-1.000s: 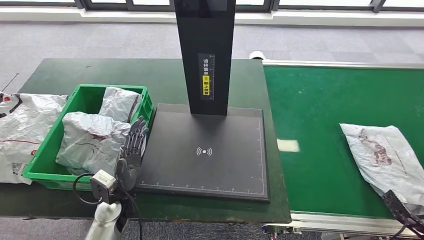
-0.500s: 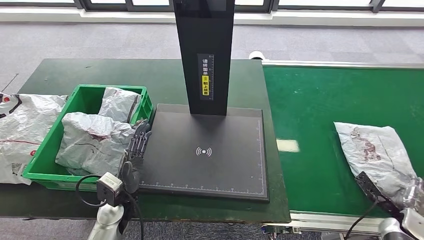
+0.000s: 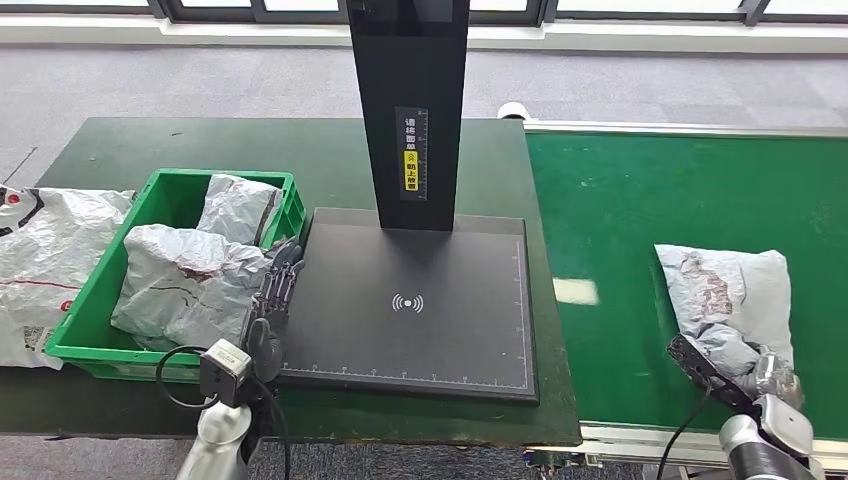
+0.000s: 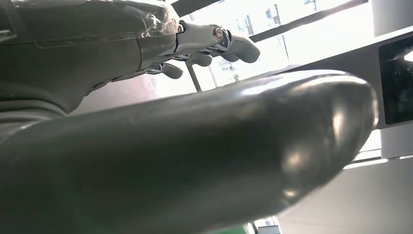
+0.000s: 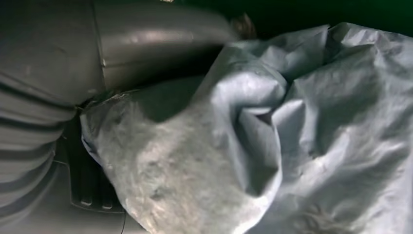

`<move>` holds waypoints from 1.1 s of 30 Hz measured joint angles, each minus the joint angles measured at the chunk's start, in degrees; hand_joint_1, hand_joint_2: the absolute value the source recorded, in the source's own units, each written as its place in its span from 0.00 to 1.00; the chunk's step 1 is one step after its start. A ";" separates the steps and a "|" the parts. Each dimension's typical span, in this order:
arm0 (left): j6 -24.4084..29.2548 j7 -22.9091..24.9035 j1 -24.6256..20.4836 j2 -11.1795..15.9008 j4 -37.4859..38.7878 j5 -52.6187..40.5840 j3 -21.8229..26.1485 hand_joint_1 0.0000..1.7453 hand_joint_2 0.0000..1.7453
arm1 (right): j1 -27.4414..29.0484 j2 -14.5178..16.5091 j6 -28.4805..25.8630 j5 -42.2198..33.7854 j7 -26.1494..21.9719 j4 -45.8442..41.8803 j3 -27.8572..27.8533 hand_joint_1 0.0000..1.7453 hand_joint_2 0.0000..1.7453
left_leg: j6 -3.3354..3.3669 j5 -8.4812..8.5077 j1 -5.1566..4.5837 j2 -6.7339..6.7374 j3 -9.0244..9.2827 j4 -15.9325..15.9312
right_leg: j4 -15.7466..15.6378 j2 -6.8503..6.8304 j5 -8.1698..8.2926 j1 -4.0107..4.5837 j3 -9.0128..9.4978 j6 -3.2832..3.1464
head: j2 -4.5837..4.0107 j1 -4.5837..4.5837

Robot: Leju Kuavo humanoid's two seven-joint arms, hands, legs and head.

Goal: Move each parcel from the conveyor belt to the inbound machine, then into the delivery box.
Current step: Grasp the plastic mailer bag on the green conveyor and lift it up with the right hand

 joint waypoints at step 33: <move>1.54 -0.01 1.19 -0.51 -0.24 1.16 0.40 0.00 0.00 | 20.44 17.09 -15.36 -47.22 -33.04 -51.51 15.33 1.00 1.00 | -0.13 -0.02 0.06 -0.31 -0.13 -0.14 | 0.19 -0.36 -0.23 0.07 -0.21 -0.28 | 0.00 -0.02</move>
